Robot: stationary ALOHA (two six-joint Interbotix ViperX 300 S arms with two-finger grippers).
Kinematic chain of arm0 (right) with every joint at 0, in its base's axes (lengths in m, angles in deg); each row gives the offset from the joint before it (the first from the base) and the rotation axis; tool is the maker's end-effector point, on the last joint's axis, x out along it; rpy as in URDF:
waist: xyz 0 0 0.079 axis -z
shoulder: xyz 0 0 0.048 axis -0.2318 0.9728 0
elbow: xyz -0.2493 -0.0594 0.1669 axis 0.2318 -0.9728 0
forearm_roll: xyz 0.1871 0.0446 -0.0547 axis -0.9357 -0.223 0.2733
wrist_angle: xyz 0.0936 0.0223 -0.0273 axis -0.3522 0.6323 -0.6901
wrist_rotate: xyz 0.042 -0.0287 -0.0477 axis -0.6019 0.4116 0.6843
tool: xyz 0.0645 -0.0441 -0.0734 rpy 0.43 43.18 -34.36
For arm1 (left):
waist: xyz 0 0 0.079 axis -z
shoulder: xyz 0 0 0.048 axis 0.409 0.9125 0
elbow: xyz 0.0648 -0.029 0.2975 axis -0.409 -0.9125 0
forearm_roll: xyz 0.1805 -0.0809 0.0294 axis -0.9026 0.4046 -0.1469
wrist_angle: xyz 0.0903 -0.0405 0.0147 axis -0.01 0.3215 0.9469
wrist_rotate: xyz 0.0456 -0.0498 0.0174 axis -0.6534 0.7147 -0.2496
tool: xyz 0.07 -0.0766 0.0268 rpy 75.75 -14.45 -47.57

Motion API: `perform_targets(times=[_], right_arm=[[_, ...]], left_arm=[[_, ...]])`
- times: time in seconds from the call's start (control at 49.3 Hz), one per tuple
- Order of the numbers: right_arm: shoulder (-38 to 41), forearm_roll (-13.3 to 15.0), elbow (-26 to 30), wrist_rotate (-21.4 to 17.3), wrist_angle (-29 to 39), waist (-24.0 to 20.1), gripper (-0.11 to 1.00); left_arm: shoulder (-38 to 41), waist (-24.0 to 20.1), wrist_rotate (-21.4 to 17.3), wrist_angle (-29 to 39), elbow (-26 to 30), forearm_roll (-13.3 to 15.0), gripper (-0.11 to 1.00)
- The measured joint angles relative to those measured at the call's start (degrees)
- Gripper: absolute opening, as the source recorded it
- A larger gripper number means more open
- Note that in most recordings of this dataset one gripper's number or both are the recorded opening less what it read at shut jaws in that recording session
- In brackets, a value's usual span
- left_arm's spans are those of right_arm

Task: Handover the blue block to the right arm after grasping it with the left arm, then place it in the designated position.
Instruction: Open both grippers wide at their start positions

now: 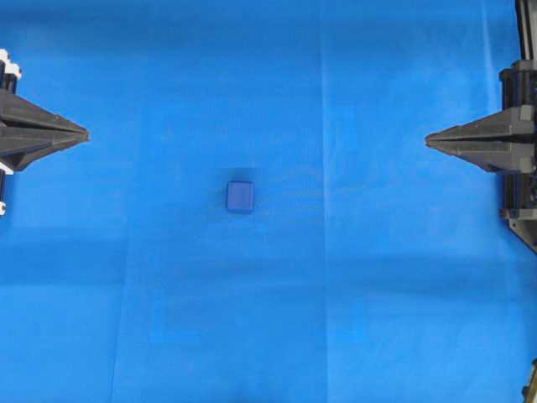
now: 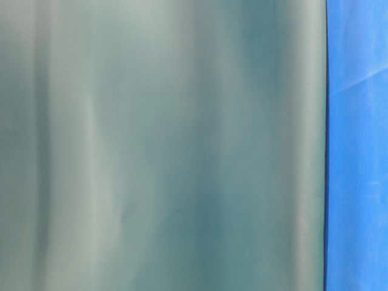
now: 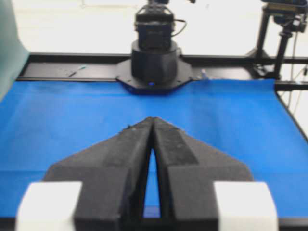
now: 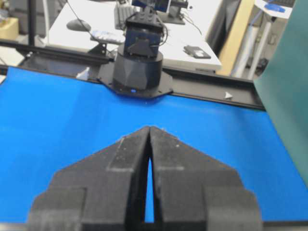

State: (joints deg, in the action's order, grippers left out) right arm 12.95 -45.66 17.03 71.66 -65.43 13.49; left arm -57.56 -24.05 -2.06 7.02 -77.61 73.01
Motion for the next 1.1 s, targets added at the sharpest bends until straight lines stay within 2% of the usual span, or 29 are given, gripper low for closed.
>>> perform_targets(times=[0.325, 0.71, 0.751, 0.811, 0.994, 1.055, 1.095], right_arm=[[-0.35, 0.18, 1.76, 0.53, 1.41, 2.55, -0.02], [-0.35, 0.18, 1.76, 0.35, 2.11, 2.55, -0.02], [-0.26, 0.18, 1.85, 0.35, 2.29, 2.55, -0.02], [-0.26, 0.18, 1.76, 0.26, 2.64, 2.55, -0.02], [-0.35, 0.18, 1.76, -0.53, 4.04, 2.20, -0.02], [-0.35, 0.18, 1.76, -0.53, 5.45, 1.32, -0.02], [-0.35, 0.18, 1.85, -0.53, 6.33, 0.97, -0.02]], left_arm=[[-2.02, -0.09, -0.62, 3.78, 0.00, 0.09, 0.00], [-2.20, 0.00, -0.62, 2.11, 0.00, 0.09, 0.01], [-2.20, 0.00, -0.62, 2.02, -0.09, 0.09, 0.06], [-2.20, 0.09, -0.44, 2.02, 0.00, 0.09, 0.21], [-2.37, 0.18, 0.00, 1.85, 0.00, 0.09, 0.76], [-2.37, 0.18, 0.00, 1.93, 0.00, 0.00, 0.88], [-2.37, 0.26, 0.00, 2.02, -0.09, 0.09, 0.92]])
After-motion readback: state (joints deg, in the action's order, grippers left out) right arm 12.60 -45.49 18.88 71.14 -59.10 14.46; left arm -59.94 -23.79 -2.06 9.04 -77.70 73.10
